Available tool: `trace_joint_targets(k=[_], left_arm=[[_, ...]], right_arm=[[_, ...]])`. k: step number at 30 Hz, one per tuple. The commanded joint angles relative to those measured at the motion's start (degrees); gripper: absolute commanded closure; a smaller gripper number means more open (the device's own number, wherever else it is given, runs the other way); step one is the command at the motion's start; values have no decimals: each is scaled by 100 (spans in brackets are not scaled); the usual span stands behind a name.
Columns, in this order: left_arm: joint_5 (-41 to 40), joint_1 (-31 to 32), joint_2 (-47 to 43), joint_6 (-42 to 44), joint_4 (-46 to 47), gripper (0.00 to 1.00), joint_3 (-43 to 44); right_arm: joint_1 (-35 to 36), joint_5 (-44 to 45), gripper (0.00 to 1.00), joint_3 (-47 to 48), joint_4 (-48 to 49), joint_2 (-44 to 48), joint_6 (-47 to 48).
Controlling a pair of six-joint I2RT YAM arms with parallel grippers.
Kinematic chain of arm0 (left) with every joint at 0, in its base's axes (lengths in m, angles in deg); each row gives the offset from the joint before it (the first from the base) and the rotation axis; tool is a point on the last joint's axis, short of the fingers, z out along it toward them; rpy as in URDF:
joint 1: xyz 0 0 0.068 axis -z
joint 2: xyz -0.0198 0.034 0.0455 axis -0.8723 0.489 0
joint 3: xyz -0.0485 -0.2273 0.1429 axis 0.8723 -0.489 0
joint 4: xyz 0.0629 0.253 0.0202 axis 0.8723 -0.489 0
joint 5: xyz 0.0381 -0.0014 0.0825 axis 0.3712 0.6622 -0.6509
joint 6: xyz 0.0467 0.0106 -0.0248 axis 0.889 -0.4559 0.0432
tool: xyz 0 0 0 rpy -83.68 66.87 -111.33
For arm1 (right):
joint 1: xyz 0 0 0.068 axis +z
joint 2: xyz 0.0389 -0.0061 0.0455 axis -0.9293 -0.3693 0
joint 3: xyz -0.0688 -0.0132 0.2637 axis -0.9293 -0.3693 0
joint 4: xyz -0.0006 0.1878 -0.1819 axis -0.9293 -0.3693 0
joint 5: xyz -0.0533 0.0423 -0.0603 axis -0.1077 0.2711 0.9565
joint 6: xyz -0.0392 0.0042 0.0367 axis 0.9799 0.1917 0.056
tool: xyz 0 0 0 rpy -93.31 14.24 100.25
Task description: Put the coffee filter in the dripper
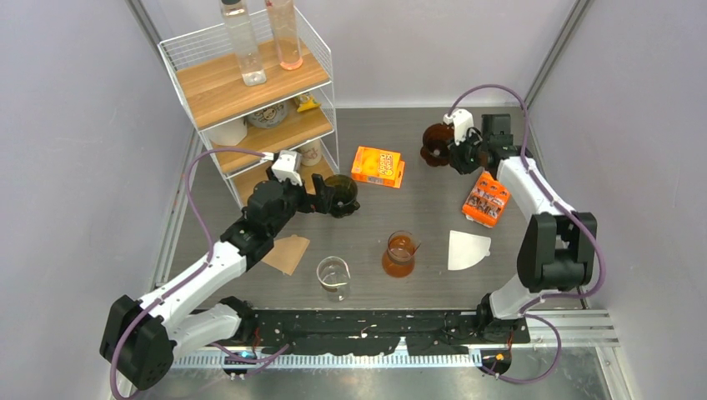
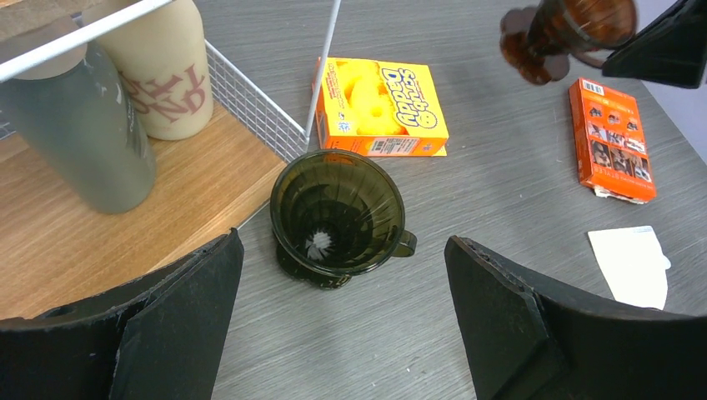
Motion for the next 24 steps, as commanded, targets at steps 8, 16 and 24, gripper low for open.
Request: trace_joint_targets(k=[8, 16, 24], left_arm=[[-170, 15, -220, -108, 149, 1, 95], [-125, 14, -211, -135, 169, 1, 77], [-123, 15, -104, -206, 114, 1, 147]], right_arm=[[1253, 1960, 95, -146, -513, 2059, -2925], [2361, 2210, 95, -353, -1769, 3162, -3689], [3930, 2828, 95, -138, -2844, 3368, -3847]])
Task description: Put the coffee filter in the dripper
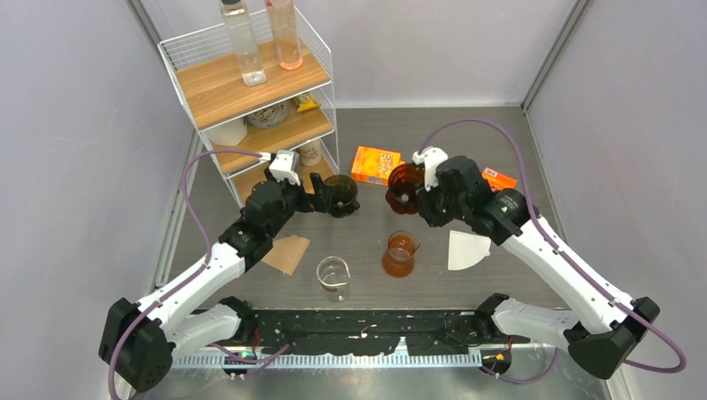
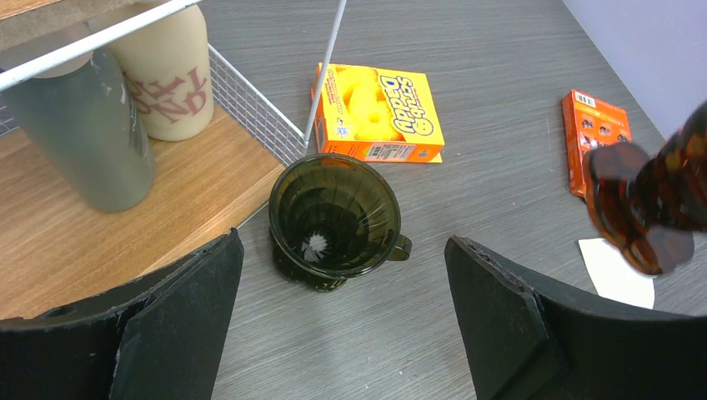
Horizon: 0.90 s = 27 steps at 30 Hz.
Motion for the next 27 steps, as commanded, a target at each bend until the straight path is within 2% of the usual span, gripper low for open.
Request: trace_joint_targets(k=[1, 10, 18, 27], left_arm=[[-52, 14, -2, -69, 140, 1, 148], [-130, 13, 67, -78, 153, 1, 159], [-156, 16, 95, -86, 136, 1, 177], [-115, 15, 141, -119, 75, 1, 212]], right_arm=[[563, 499, 95, 171, -463, 200, -362], [1427, 285, 94, 66, -918, 625, -774], [1692, 202, 95, -66, -1233, 695, -985], [1820, 145, 94, -497, -1121, 728, -1087]])
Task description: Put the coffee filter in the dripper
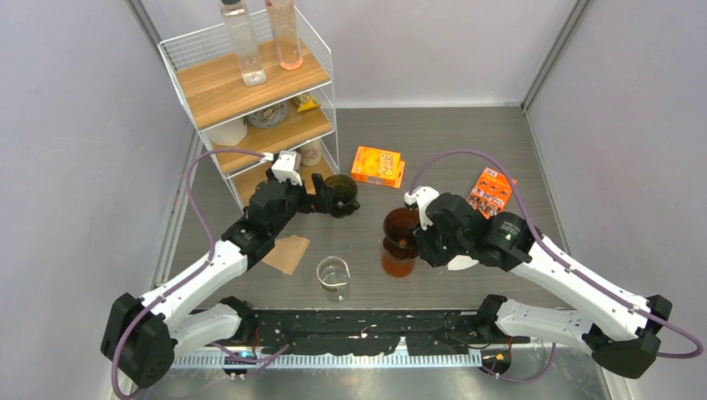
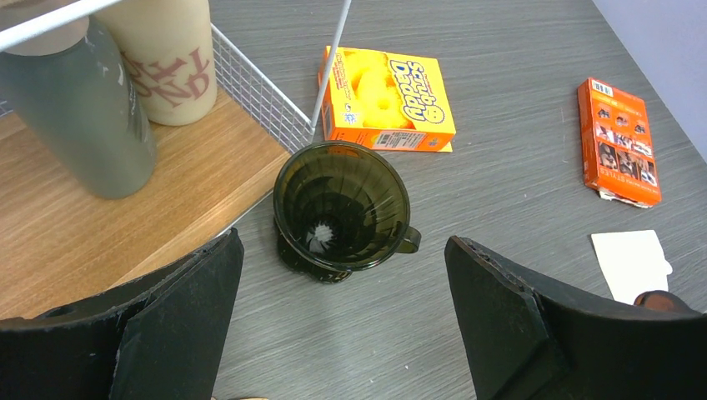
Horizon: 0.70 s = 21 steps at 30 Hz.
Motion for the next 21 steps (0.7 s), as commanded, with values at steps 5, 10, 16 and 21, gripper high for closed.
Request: trace_joint_targets(k=[5, 10, 16, 21], left_arm=[[-66, 16, -56, -83, 165, 1, 187], [-62, 16, -49, -91, 164, 1, 181], [-67, 13, -56, -78, 162, 1, 183], [-51, 16, -42, -82, 164, 1, 182]], right_arm=[[92, 71, 92, -141, 159, 123, -120], [90, 97, 88, -175, 182, 158, -109], [100, 103, 77, -186, 139, 146, -152], [100, 155, 62, -171, 129, 154, -178]])
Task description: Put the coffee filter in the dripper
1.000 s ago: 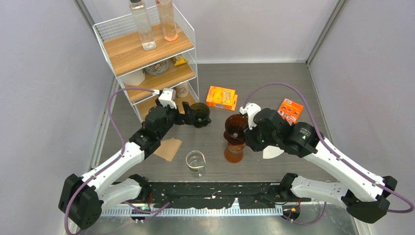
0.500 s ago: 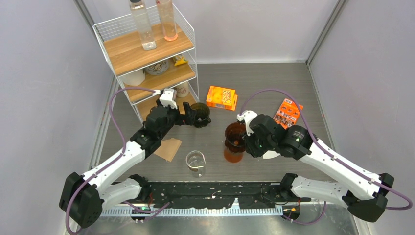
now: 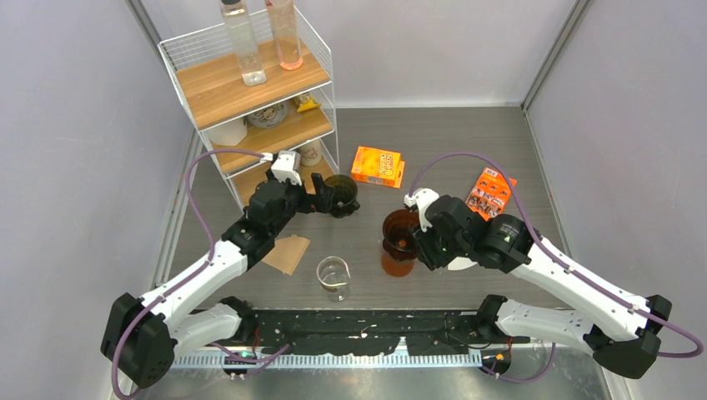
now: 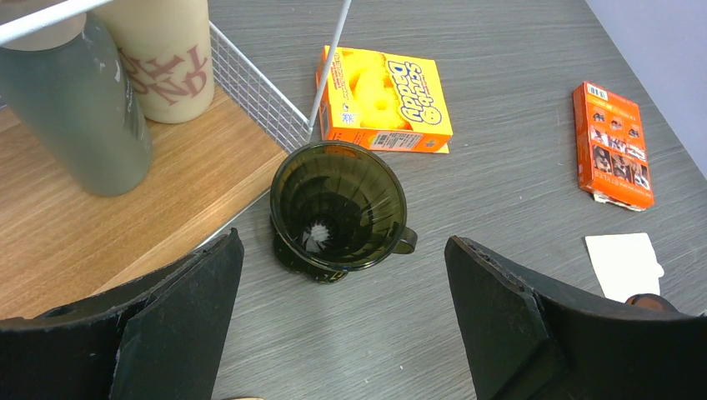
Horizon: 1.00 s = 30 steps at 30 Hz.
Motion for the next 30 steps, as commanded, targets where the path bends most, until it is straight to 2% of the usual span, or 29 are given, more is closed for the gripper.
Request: trace_joint_targets(k=[1, 4, 8, 10, 11, 13, 19, 25, 30], left_arm=[[-37, 15, -46, 18, 186, 1, 182], [-15, 15, -44, 14, 179, 1, 187], [-5, 10, -39, 14, 185, 1, 186], [-5, 12, -45, 14, 192, 1, 181], [-5, 14, -46, 14, 196, 1, 181], [-13, 16, -36, 14, 190, 1, 181], [-55, 14, -46, -1, 197, 1, 176], [-61, 15, -72, -4, 178, 1, 180], [-163, 8, -117, 2, 179, 1, 139]], right_arm=[[23, 122, 59, 32, 68, 106, -109], [32, 146, 53, 56, 78, 102, -113], [25, 166, 38, 136, 95, 122, -117], [28, 152, 27, 157, 142, 162, -83], [27, 149, 16, 155, 157, 210, -42], [34, 116, 1, 160, 192, 295, -9], [27, 156, 5, 354, 435, 717, -90], [25, 1567, 5, 569, 715, 986, -471], [-3, 2807, 5, 929, 789, 722, -717]])
